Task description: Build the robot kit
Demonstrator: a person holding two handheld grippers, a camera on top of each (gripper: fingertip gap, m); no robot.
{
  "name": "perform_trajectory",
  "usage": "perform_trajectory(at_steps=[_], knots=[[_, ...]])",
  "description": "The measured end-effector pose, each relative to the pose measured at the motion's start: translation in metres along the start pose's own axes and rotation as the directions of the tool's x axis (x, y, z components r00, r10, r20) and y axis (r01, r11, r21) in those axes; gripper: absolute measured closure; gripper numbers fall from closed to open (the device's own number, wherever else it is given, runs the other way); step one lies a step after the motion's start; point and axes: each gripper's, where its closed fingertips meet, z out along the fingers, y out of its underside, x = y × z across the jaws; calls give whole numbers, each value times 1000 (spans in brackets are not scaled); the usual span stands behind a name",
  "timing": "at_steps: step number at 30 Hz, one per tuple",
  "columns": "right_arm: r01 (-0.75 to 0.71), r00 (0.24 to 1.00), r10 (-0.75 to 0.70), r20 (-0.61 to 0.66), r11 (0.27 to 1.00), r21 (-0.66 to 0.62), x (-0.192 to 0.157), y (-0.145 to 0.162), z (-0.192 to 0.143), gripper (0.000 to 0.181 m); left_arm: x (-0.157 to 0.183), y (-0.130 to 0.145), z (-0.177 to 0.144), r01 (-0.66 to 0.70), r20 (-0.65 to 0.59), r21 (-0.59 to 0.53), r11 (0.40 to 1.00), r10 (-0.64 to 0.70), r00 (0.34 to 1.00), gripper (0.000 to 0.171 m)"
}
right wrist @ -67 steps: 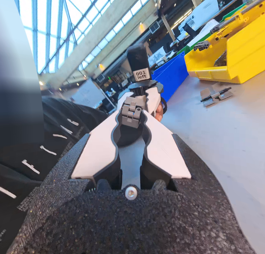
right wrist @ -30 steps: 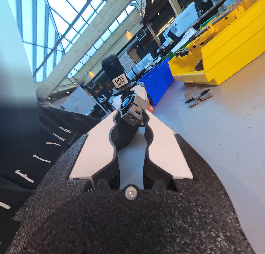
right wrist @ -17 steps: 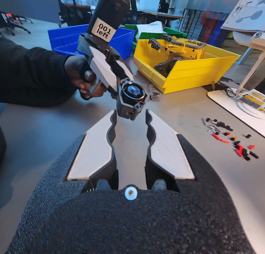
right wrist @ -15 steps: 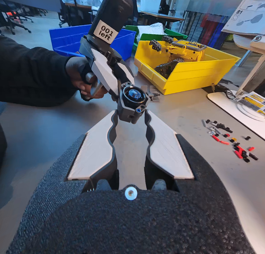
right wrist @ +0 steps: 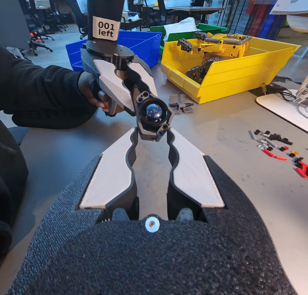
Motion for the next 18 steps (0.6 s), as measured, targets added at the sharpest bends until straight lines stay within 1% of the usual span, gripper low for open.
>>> perform_trajectory(at_steps=[3, 4, 10, 15, 18], knots=[[-16, 1000, 16, 10, 999, -33, 0, 6, 1, 148, 0, 3, 1, -45, 18, -27, 999, 46, 999, 145], [-11, 1000, 11, 2, 999, -44, 2, 8, 1, 149, 1, 3, 1, -59, 14, -29, 998, 59, 998, 152], [38, 999, -38, -9, 998, -43, 1, 5, -1, 149, 3, 2, 0, -67, 1, -25, 997, 67, 998, 152], [-42, 999, 43, 20, 997, -61, 0, 11, 1, 149, 1, 6, 1, -49, 5, -42, 998, 50, 999, 153], [-54, 998, 55, 20, 996, -73, 1, 14, 2, 149, 1, 8, 2, -45, 9, -58, 997, 46, 999, 153]])
